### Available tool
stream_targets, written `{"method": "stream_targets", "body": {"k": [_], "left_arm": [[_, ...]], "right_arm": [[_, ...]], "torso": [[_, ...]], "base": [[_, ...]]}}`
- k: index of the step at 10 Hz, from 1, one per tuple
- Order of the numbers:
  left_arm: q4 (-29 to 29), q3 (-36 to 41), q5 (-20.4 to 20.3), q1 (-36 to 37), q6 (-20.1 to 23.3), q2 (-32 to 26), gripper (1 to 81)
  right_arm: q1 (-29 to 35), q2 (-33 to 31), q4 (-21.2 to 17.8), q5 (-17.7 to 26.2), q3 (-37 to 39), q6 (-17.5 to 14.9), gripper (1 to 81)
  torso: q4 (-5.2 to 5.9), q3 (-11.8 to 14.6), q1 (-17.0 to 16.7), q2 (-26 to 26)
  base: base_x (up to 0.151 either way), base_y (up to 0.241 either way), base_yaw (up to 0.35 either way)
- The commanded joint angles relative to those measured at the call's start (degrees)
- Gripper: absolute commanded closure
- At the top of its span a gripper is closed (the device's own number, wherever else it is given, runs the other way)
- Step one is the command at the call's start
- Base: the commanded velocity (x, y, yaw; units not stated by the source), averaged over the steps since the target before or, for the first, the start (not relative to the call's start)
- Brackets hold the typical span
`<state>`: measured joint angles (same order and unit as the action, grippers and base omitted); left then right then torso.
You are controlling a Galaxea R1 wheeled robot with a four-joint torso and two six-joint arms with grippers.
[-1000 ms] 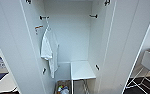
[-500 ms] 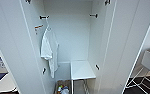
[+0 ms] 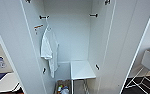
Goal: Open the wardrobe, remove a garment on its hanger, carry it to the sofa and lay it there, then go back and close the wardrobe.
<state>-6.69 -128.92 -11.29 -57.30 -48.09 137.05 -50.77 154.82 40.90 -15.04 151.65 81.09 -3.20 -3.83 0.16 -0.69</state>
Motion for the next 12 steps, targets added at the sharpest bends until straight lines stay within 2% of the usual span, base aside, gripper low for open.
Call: {"method": "stream_targets", "body": {"k": [1, 4, 7, 8, 9, 10, 11, 12], "left_arm": [[-6.1, -3.4, 2.7, 4.2, 0.5, 6.8, 1.0], [-15.0, -14.2, 5.6, 1.0, 0.5, 19.3, 1.0], [-28.5, -17.3, 5.0, -7.1, 0.9, 26.1, 1.0], [-32.8, -18.7, 4.9, -10.3, 1.1, 29.1, 1.0], [-36.7, -20.4, 4.9, -13.1, 1.1, 30.7, 1.0], [-39.8, -21.8, 4.9, -15.3, 1.1, 31.5, 1.0], [-43.3, -23.0, 4.7, -18.1, 1.1, 31.5, 1.0], [-45.3, -23.0, 4.7, -19.9, 1.3, 31.5, 1.0]], "right_arm": [[6.2, 4.1, 3.7, -1.3, -2.2, 1.0, 1.0], [1.6, 6.5, 8.0, -1.6, -4.3, 0.7, 1.0], [-6.6, 9.8, 14.0, 0.0, -0.8, -0.1, 1.0], [-9.8, 11.8, 19.5, 0.4, 1.9, -0.1, 1.0], [-12.7, 13.1, 22.7, 2.0, 4.1, -0.1, 1.0], [-15.5, 13.9, 24.8, 3.0, 5.7, -0.2, 1.0], [-18.9, 14.9, 30.2, 3.8, 7.2, -0.2, 1.0], [-21.5, 16.1, 34.0, 6.5, 7.9, -0.1, 1.0]], "torso": [[0.00, 0.0, 0.0, 0.0], [0.00, 0.0, 0.0, 0.0], [0.00, 0.0, 0.0, 0.0], [0.00, 0.0, 0.0, 0.0], [0.00, 0.0, 0.0, 0.0], [0.00, 0.0, 0.0, 0.0], [0.00, 0.0, 0.0, 0.0], [0.00, 0.0, 0.0, 0.0]], "base": [[0.000, 0.000, 0.000], [0.000, 0.000, 0.000], [0.000, 0.000, 0.000], [0.000, 0.000, 0.000], [0.000, 0.000, 0.000], [0.000, 0.000, 0.000], [0.000, 0.000, 0.000], [0.000, 0.000, 0.000]]}}
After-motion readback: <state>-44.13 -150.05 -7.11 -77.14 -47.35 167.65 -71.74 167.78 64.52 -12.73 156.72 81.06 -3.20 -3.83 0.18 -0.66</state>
